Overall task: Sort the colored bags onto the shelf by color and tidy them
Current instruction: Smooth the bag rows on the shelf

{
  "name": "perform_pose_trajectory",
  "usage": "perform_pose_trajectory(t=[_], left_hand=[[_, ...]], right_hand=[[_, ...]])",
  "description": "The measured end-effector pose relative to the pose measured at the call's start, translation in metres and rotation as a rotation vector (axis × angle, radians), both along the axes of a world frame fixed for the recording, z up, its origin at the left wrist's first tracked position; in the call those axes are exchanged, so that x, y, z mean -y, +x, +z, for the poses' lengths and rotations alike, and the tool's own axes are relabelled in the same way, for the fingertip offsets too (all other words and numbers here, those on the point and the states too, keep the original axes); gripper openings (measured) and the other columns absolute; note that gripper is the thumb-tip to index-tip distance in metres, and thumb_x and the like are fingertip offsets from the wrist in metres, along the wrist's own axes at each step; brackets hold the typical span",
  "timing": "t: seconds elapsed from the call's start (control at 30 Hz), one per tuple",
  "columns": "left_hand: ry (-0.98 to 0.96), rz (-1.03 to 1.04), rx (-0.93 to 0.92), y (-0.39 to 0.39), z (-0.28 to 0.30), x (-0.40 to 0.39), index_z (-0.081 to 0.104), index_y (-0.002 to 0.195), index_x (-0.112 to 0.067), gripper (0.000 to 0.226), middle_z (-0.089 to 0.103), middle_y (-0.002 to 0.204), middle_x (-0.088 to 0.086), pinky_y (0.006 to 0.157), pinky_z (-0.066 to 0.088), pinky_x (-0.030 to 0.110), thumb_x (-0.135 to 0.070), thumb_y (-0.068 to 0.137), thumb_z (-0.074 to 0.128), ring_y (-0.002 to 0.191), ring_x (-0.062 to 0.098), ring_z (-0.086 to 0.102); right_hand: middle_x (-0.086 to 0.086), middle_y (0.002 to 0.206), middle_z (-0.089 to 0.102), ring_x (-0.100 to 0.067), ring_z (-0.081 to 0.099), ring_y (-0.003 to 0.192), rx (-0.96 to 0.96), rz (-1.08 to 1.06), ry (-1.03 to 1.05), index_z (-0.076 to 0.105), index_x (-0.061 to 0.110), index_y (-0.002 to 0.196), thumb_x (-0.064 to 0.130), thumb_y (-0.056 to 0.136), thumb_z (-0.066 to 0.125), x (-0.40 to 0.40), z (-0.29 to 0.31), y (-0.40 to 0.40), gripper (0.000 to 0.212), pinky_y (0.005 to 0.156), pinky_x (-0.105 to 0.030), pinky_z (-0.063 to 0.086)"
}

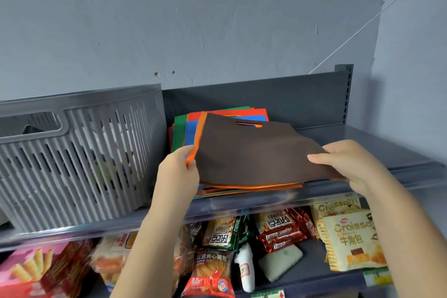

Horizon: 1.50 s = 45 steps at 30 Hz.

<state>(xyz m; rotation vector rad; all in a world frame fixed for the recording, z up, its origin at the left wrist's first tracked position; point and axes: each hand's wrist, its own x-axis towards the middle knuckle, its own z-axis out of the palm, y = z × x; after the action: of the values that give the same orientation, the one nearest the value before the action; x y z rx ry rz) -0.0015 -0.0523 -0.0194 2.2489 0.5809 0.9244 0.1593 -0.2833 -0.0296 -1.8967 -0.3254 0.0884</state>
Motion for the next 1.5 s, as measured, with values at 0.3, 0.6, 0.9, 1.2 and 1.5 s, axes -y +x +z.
perform_pose_trajectory(t=[0.3,0.6,0.9,1.2,1.5], left_hand=[[-0.028,-0.087,0.408,-0.031,-0.029,0.007,0.065,0.116,-0.018,0.034,0.066,0.101,-0.006,0.079,0.039,0.007,0.002,0.092,0.050,0.094,0.009,0.058],[-0.604,-0.411,0.567,-0.053,-0.067,0.025,0.068,0.095,-0.027,0.035,0.073,0.090,-0.006,0.075,0.048,0.008,0.006,0.087,0.057,0.084,-0.001,0.064],[-0.563,-0.786,0.169,-0.065,-0.128,0.077,0.064,0.110,-0.026,0.032,0.069,0.092,-0.027,0.086,0.047,0.015,-0.002,0.093,0.053,0.091,-0.008,0.062],[-1.009,-1.066,-0.007,-0.109,-0.177,0.149,0.075,0.100,-0.025,0.035,0.071,0.106,0.007,0.072,0.055,0.021,-0.044,0.070,0.074,0.092,0.017,0.068],[-1.005,-1.141,-0.123,-0.152,-0.187,0.220,0.061,0.121,-0.019,0.038,0.070,0.109,0.009,0.067,0.057,0.028,-0.023,0.085,0.050,0.088,0.025,0.069]], right_hand=[[-0.010,0.087,0.074,-0.031,0.067,0.092,-0.097,-0.047,0.270,0.071,0.009,0.087,0.005,0.085,0.063,0.012,-0.029,-0.054,0.009,0.092,-0.047,0.049],[-0.005,0.087,0.075,-0.020,0.070,0.084,0.101,-0.303,0.517,0.077,0.024,0.077,0.002,0.085,0.062,0.035,-0.070,-0.126,0.028,0.081,-0.038,0.055],[-0.008,0.087,0.074,-0.014,0.071,0.077,0.045,-0.489,0.651,0.078,0.019,0.078,0.017,0.062,0.077,0.122,-0.128,-0.252,0.016,0.066,-0.022,0.057],[-0.005,0.090,0.075,-0.015,0.070,0.086,-0.027,-0.704,0.643,0.076,0.011,0.093,0.038,0.062,0.082,0.189,-0.163,-0.361,0.042,0.072,-0.022,0.057],[-0.010,0.095,0.074,-0.018,0.071,0.080,-0.077,-0.863,0.824,0.070,0.011,0.099,0.002,0.079,0.059,0.273,-0.156,-0.466,0.024,0.058,-0.021,0.056]])
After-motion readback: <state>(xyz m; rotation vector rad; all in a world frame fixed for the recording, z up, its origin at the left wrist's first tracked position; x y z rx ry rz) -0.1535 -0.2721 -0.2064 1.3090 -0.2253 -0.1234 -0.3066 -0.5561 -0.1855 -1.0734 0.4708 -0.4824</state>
